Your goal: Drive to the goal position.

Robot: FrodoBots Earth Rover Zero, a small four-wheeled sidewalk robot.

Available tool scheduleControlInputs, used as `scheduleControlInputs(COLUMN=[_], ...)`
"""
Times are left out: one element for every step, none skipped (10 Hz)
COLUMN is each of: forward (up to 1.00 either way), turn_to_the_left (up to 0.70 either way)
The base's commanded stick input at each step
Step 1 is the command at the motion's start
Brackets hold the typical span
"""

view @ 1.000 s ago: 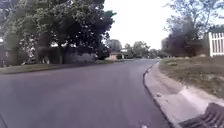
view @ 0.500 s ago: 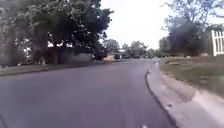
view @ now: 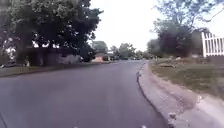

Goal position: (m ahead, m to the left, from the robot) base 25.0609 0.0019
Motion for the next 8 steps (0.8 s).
scheduleControlInputs(forward=[1.0, 1.0, 1.0, 1.0, 1.0, 1.0, 1.0, 1.0], turn_to_the_left=[0.0, 0.0, 0.0, 0.0, 0.0, -0.14, -0.36, -0.37])
